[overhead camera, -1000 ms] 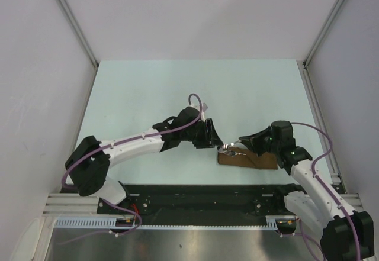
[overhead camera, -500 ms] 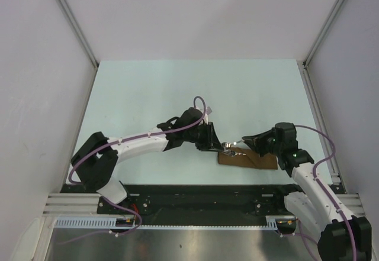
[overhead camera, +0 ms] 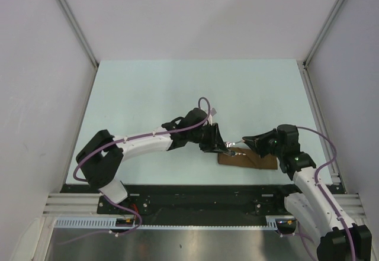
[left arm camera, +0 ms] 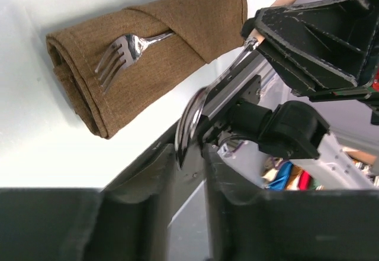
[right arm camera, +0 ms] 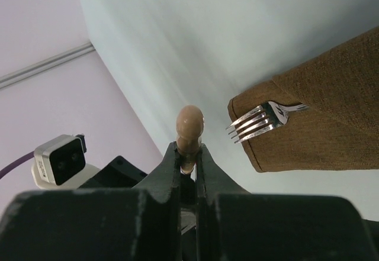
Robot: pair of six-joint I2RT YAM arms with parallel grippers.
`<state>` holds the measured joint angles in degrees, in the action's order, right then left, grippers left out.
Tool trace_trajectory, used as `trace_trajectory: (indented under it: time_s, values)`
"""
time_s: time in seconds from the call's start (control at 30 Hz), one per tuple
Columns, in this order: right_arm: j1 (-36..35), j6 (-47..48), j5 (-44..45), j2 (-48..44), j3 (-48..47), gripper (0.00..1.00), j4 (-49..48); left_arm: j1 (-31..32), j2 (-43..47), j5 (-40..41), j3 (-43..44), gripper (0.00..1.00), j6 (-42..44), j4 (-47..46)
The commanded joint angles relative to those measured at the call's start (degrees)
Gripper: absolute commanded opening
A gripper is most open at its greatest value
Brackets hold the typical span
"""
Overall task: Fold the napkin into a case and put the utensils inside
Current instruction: Pass from the right arm to the left
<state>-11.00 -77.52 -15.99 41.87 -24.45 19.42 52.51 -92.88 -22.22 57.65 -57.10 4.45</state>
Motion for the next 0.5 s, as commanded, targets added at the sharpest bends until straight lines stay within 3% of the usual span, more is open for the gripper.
trace_trajectory:
  time_s: [0.0,0.07,0.13,0.3,0.33,0.47]
  values:
    - [0.89,0.43,-1.50,-1.52,0.54,0.00,1.67,0.05,1.29,1.65,2.21,0.39,0.59,0.39]
    - [1.34,0.96,-1.76,-1.70,0.37,0.00,2.02,-0.13,2.00,2.26,1.77,0.46,0.50,0.30]
    - [1.86,0.96,-1.94,-1.88,0.36,0.00,2.29,-0.22,2.62,2.97,1.59,0.47,0.50,0.56]
    - [1.95,0.88,-2.47,-1.97,0.45,0.00,2.55,-0.22,2.44,3.50,1.94,0.38,0.59,0.91]
    - [1.95,0.96,-2.47,-2.05,0.45,0.00,2.64,-0.22,2.44,3.67,1.86,0.31,0.33,0.74]
    - [1.87,0.35,-2.73,-2.23,0.89,0.00,2.20,-0.13,1.65,3.32,2.20,0.21,0.06,-0.75]
